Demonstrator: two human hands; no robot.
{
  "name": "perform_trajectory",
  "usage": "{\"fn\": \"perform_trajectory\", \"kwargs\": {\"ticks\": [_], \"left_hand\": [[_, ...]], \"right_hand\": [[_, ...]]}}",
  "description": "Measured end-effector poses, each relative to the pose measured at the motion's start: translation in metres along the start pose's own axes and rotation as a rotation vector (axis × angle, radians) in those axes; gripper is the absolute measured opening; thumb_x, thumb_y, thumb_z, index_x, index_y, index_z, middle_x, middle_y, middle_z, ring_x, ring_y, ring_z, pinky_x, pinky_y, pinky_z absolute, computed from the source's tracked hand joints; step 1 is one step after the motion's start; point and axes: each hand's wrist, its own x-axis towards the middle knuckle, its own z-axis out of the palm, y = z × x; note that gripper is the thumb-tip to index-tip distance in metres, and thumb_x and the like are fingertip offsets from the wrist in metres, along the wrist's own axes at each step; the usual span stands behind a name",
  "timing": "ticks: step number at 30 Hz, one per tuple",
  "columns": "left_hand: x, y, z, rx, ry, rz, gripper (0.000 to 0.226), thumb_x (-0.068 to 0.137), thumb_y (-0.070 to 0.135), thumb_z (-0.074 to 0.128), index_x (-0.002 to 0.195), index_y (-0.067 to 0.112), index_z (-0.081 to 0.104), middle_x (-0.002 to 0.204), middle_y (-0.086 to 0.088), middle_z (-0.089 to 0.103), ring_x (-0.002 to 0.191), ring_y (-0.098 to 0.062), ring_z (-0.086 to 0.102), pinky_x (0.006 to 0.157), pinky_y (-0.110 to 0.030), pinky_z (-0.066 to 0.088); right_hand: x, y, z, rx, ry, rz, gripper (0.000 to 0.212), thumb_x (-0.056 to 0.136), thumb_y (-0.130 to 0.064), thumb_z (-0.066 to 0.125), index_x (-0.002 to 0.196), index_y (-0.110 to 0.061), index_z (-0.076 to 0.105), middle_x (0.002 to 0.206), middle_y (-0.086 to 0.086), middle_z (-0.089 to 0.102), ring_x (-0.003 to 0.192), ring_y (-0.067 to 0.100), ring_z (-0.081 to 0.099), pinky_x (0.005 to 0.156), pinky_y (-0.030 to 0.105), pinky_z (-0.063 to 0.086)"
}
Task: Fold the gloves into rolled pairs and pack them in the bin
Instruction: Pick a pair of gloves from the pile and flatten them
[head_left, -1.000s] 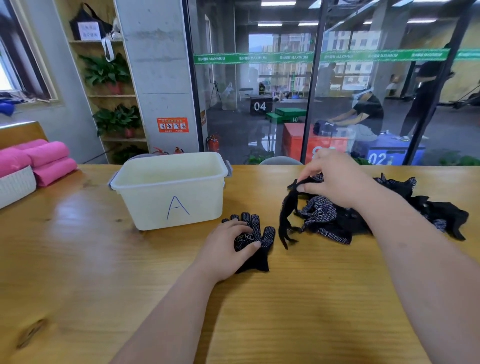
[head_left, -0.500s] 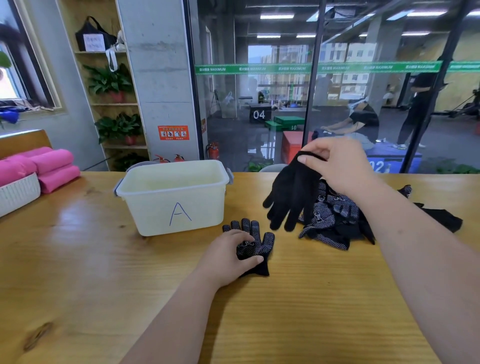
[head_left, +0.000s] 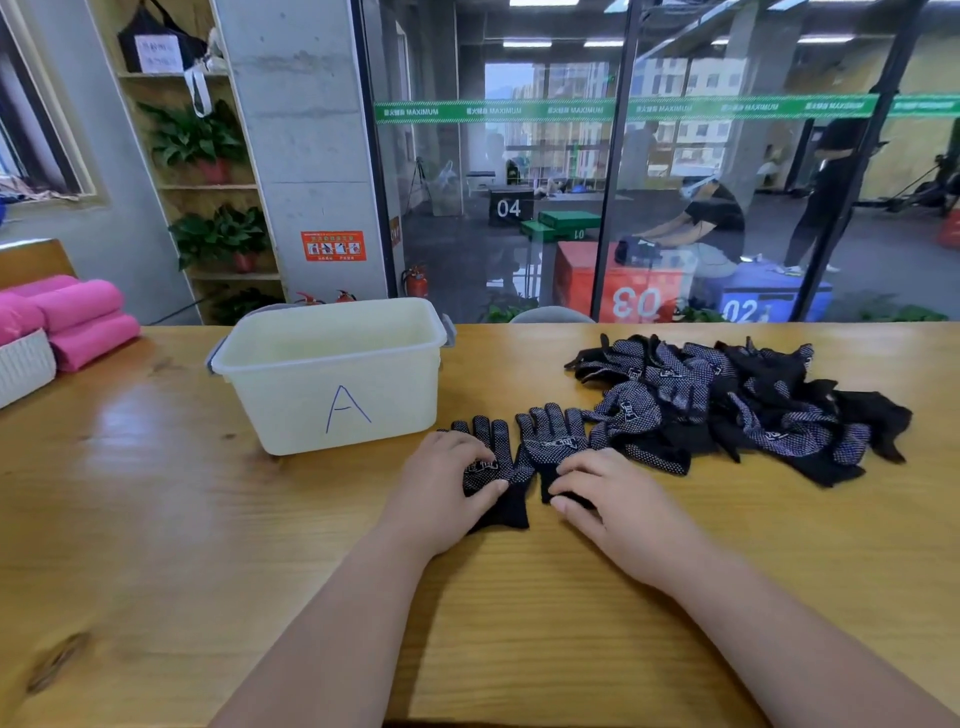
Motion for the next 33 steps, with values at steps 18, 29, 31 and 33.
{"fn": "perform_trajectory", "kwargs": {"ticks": [18, 29, 31, 33], "left_hand": [[0.000, -0.002, 0.005, 0.001, -0.023, 0.045, 0.036, 0.095, 0.060, 0.066, 0.120, 0.035, 0.072, 0.122, 0.025, 0.060, 0.117, -0.002, 0.048, 0.100, -0.029, 0.046], [-0.001, -0.001, 0.003, -0.011, -0.051, 0.059, 0.035, 0.095, 0.062, 0.063, 0.120, 0.038, 0.071, 0.123, 0.028, 0.057, 0.121, 0.000, 0.047, 0.102, -0.029, 0.046], [-0.001, -0.001, 0.003, -0.020, -0.050, 0.060, 0.034, 0.095, 0.061, 0.064, 0.119, 0.038, 0.072, 0.123, 0.028, 0.058, 0.121, 0.000, 0.047, 0.103, -0.029, 0.045], [-0.001, -0.002, 0.003, -0.029, -0.046, 0.061, 0.034, 0.095, 0.060, 0.065, 0.118, 0.037, 0.072, 0.122, 0.027, 0.059, 0.119, 0.000, 0.047, 0.103, -0.029, 0.045]], "right_hand": [[0.062, 0.024, 0.025, -0.092, -0.061, 0.079, 0.071, 0.107, -0.058, 0.013, 0.163, -0.020, 0.037, 0.174, -0.001, 0.023, 0.162, 0.016, 0.013, 0.129, 0.044, 0.022], [0.034, 0.078, 0.002, -0.162, -0.023, 0.660, 0.081, 0.102, -0.072, 0.003, 0.166, -0.029, 0.027, 0.177, 0.004, 0.007, 0.163, 0.024, -0.001, 0.131, 0.052, 0.007], [0.034, 0.079, 0.003, -0.157, 0.000, 0.669, 0.082, 0.102, -0.072, 0.003, 0.165, -0.028, 0.028, 0.176, 0.003, 0.011, 0.163, 0.023, 0.004, 0.131, 0.052, 0.009], [0.035, 0.079, 0.004, -0.169, 0.037, 0.686, 0.082, 0.103, -0.071, 0.004, 0.166, -0.025, 0.028, 0.176, 0.005, 0.013, 0.162, 0.023, 0.007, 0.131, 0.051, 0.010]]}}
